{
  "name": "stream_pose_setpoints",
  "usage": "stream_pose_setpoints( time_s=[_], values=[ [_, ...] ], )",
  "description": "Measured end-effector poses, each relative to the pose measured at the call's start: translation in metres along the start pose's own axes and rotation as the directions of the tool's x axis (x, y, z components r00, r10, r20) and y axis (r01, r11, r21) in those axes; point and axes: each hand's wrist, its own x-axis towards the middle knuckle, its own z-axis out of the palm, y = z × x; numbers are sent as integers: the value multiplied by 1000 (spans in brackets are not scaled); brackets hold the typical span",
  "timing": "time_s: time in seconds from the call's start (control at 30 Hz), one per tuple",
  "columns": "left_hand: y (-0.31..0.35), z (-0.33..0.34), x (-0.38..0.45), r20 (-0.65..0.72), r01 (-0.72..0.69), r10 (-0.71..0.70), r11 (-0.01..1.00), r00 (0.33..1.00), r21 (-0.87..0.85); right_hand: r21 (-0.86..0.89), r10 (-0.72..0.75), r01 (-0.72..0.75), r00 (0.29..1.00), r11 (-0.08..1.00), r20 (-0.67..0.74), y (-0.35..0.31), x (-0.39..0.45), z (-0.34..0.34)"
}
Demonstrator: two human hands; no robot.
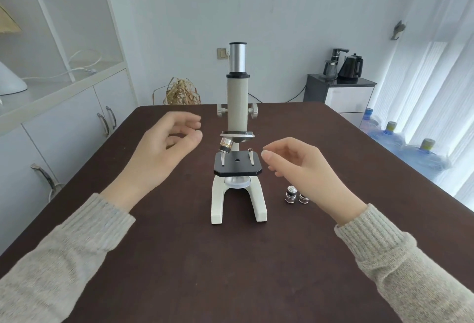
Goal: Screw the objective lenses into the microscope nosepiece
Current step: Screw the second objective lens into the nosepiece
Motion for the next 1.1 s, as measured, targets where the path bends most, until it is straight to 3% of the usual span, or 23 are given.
stream_pose_setpoints(
  time_s=[0.27,0.53,0.83,1.1],
  values=[
    [11,11,-44,316,-29,26,1000,948,5,-83,18,-14,999,996,47,25,-16,-8],
    [6,41,-57,484,46,-47,999,874,15,-170,64,-53,996,984,57,50,-27,-16],
    [-10,58,-65,538,93,-121,993,834,78,-310,39,-18,998,951,59,68,-35,-26],
    [-14,59,-66,521,111,-126,992,844,60,-312,74,-64,997,948,23,84,-27,-34]
  ],
)
